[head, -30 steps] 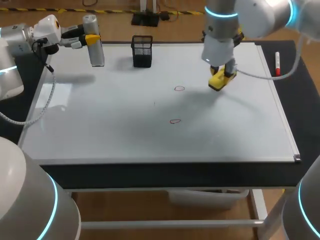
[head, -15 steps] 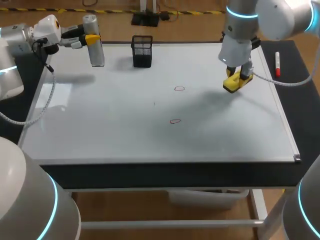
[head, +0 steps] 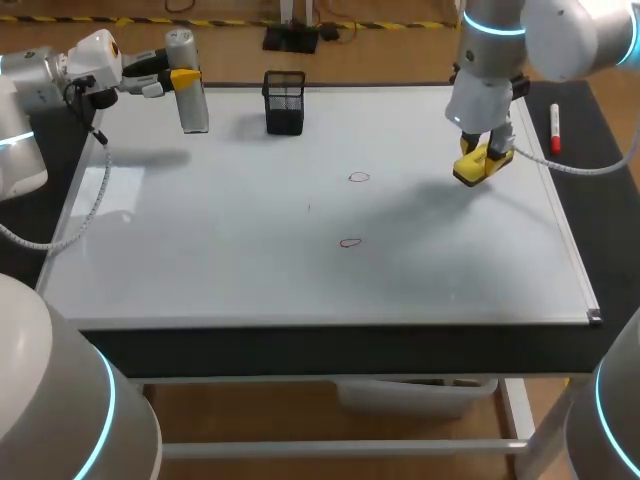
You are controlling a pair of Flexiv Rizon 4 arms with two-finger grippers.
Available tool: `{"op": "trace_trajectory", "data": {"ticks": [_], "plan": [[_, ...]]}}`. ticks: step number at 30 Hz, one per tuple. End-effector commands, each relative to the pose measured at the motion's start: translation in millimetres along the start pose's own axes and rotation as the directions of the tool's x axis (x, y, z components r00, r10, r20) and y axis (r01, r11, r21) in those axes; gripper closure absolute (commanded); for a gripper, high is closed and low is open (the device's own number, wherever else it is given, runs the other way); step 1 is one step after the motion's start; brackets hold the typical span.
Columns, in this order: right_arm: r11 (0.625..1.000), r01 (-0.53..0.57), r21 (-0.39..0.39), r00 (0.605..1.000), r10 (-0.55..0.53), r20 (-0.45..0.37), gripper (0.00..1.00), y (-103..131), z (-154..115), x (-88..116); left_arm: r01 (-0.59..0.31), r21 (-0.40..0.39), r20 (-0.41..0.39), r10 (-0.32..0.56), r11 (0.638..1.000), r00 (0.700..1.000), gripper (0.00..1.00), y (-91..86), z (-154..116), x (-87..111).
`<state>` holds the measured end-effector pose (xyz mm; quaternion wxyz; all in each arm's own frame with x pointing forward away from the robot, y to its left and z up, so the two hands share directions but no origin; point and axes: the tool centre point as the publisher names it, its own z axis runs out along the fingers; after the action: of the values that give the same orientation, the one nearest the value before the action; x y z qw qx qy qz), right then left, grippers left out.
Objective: Pick up the inspection probe, press it on each red-marked spot on the whiteboard one by one, put down the probe, pick up the eraser, and wipe off all the red marks.
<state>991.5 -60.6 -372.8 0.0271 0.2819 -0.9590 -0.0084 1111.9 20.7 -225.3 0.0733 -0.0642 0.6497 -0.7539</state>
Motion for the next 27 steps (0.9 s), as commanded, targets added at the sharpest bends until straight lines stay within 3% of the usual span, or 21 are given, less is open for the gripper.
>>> {"op": "trace_trajectory", "data": {"ticks": [1, 9, 19, 27], "plan": [[1.000, 0.001, 0.002, 1.000, -0.001, -0.003, 1.00, -1, -1, 0, 0.001, 0.001, -0.004, -0.001, 1.000, 1.000, 1.00, -0.6, 0, -1.0], [1.000, 0.001, 0.002, 1.000, -0.001, -0.003, 1.00, -1, -1, 0, 0.000, 0.000, -0.002, 0.000, 1.000, 1.000, 1.00, -1.3, 1, 0.5], [1.000, 0.001, 0.002, 1.000, -0.001, -0.003, 1.00, -1, -1, 0, -0.016, 0.014, -0.083, 0.017, 1.000, 0.996, 1.00, -4.4, 28, 31.7], [1.000, 0.001, 0.002, 1.000, -0.001, -0.003, 1.00, -1, -1, 0, -0.008, 0.035, -0.171, 0.014, 0.999, 0.985, 1.00, -7.1, 63, 68.8]]}}
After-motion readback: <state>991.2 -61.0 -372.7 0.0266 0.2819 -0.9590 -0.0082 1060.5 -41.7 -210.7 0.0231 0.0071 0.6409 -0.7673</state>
